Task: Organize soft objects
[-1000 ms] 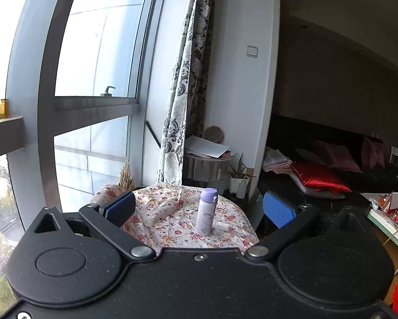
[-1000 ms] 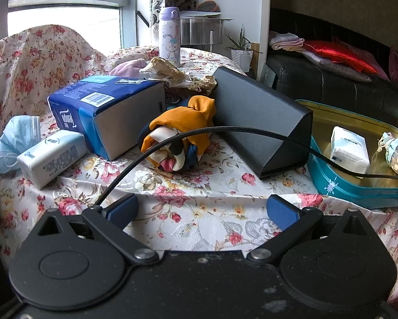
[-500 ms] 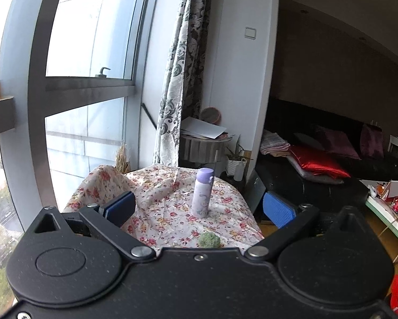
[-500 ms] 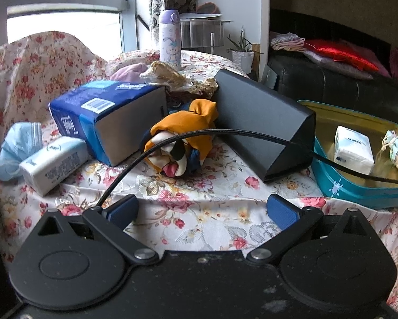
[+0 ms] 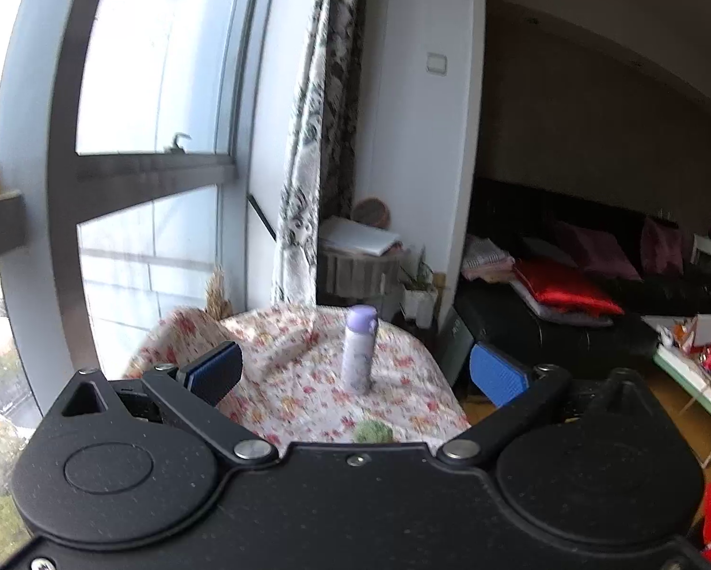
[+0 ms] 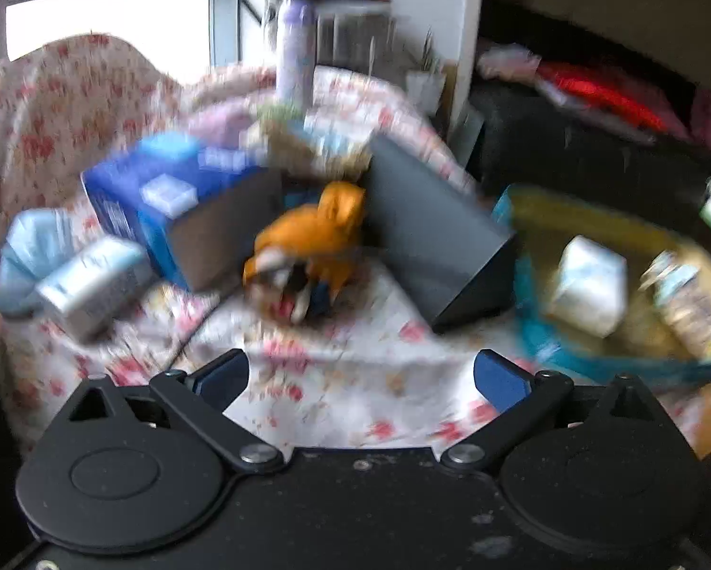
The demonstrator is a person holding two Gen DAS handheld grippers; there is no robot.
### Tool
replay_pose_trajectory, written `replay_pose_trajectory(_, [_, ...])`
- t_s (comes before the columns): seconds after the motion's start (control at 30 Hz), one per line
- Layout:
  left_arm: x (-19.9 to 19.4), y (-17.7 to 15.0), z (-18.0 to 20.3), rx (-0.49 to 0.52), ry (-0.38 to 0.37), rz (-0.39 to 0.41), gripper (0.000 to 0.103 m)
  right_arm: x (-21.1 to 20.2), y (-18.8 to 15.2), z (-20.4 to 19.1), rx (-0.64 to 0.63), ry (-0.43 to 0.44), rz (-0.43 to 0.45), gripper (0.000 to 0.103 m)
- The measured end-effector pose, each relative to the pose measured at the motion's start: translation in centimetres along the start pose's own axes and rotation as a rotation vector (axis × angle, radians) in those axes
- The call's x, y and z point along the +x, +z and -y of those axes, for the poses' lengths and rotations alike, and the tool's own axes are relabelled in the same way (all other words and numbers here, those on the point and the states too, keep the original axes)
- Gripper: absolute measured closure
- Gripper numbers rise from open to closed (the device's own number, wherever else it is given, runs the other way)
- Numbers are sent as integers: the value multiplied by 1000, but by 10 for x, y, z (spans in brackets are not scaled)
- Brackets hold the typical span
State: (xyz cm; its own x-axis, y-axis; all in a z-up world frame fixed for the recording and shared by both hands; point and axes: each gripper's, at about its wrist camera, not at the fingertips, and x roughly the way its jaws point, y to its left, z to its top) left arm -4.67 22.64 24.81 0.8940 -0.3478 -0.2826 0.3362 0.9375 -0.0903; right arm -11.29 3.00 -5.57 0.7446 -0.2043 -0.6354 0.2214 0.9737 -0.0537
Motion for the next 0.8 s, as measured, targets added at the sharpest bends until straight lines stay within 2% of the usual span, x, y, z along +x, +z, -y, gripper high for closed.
replay_pose_trajectory(0.17, [-32, 26, -10, -17, 11, 100, 4, -106, 48, 35, 94, 110, 85, 1])
replay_pose_trajectory(0.23, [-50, 41, -15, -22, 4, 159, 4, -154, 73, 62, 158, 178, 106, 1])
replay_pose_trajectory(0.3, [-69, 61, -18, -22, -10, 220, 4, -193, 100, 89, 192, 210, 117, 1])
replay_pose_trajectory(0.37, [-87, 82, -18, -5, 0, 273, 4, -236, 128, 119, 230, 198, 157, 1])
replay_pose_trajectory(0.47, [-117, 113, -14, 43, 52, 376, 4, -301, 166, 154, 247, 122, 226, 1])
replay_pose_trajectory(0.53, [-137, 133, -13, 60, 71, 437, 4, -347, 187, 167, 244, 84, 284, 0])
replay_pose_trajectory(0.6, [-155, 152, -14, 71, 55, 476, 4, -387, 204, 173, 229, 65, 340, 0])
replay_pose_trajectory(0.7, [-173, 181, -18, 64, 22, 499, 4, -443, 225, 176, 211, 76, 406, 0])
replay_pose_trajectory(0.8, [-172, 198, -21, 48, 46, 465, 4, -475, 236, 180, 283, 156, 393, 0])
